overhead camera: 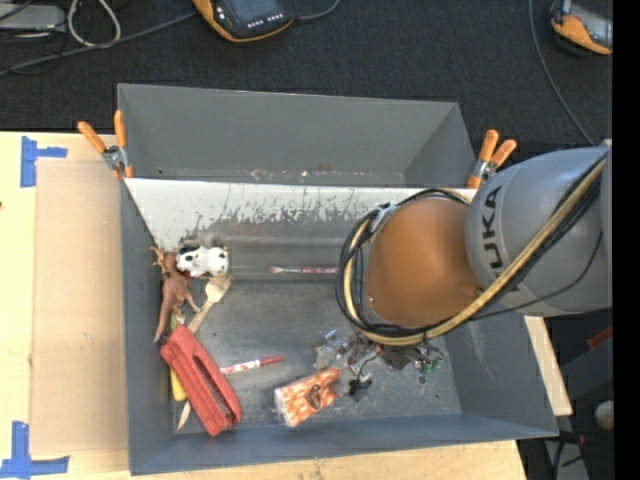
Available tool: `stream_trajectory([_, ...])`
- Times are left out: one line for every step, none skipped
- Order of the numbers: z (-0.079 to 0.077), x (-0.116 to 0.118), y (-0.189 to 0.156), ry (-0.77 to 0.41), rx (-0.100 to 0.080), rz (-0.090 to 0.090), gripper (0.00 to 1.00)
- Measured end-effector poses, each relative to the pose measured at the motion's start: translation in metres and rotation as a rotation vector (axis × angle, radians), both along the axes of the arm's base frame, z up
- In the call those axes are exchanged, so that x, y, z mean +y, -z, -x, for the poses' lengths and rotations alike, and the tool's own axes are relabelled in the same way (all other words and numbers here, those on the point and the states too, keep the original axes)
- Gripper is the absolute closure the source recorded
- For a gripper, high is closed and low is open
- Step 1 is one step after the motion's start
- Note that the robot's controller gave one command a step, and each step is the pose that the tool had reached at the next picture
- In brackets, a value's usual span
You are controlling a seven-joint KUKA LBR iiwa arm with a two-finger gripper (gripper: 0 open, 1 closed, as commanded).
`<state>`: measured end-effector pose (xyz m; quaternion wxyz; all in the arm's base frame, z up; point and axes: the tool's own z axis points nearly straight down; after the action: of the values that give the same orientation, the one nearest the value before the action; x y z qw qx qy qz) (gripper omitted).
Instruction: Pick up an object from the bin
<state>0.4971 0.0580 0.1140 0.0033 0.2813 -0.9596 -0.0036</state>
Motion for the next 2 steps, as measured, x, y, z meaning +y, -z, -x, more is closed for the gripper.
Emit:
stream_trajectory([0.0,0.001,-0.018,-0.001,-0.002,-0.001,1.0])
stream_trajectory([0.0,0.001,-0.034,0.001,0.001,-0.001,1.0])
